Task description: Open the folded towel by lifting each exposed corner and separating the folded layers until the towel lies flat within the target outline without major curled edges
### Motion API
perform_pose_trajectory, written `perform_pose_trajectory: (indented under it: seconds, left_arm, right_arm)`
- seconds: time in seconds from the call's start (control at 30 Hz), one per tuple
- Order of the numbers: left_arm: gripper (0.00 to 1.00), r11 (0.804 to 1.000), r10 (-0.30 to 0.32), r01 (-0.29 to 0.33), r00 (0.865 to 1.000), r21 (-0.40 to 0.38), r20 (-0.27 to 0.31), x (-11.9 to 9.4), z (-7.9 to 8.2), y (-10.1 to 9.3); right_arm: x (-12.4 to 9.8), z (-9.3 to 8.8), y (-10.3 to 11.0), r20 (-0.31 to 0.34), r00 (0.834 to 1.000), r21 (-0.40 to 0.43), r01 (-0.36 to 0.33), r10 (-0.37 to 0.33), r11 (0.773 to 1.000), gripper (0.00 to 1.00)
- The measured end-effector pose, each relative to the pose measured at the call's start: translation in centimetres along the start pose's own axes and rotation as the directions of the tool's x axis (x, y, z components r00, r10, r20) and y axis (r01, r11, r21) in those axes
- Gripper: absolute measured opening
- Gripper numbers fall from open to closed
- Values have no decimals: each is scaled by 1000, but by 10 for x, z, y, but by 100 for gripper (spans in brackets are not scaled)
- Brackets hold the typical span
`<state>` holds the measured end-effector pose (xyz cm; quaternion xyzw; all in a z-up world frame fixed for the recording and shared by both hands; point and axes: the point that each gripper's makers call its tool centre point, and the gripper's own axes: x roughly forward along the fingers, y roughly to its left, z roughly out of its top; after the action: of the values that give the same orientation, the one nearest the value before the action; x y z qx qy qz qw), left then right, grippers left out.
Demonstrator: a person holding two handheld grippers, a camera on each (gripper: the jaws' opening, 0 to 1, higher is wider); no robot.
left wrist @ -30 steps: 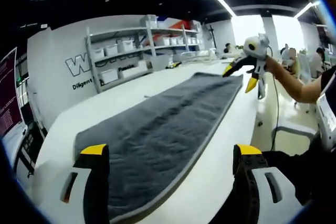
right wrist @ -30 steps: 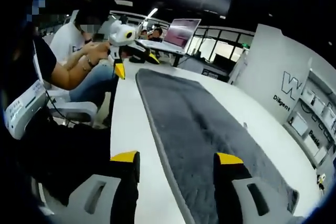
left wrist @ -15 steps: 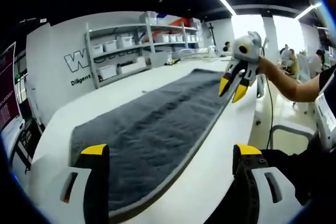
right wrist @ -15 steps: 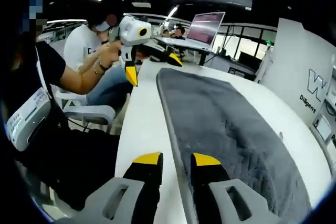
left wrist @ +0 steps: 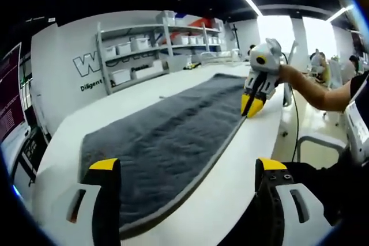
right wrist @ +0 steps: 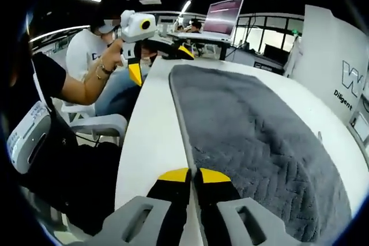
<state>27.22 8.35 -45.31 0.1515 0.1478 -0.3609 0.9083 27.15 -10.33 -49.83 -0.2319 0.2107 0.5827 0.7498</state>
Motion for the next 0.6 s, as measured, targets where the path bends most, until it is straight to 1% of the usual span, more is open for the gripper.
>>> perform_pose_trajectory:
  seconds: [0.17, 0.47, 0.6]
  left_arm:
    - [95, 1000, 1, -1, 1000, -3, -8, 0, -2, 0]
    - [94, 1000, 3, -3, 1000, 6, -3, -3, 1, -3]
    - [94, 1000, 3, -3, 1000, 8, -8, -3, -1, -3]
  right_arm:
    - [-1, -1, 2, 2, 1000, 18, -9, 9, 1000, 0]
    - [-3, -1, 12, 32, 998, 88, -56, 53, 995, 0]
    - [-4, 0, 15, 40, 997, 101, -69, 65, 993, 0]
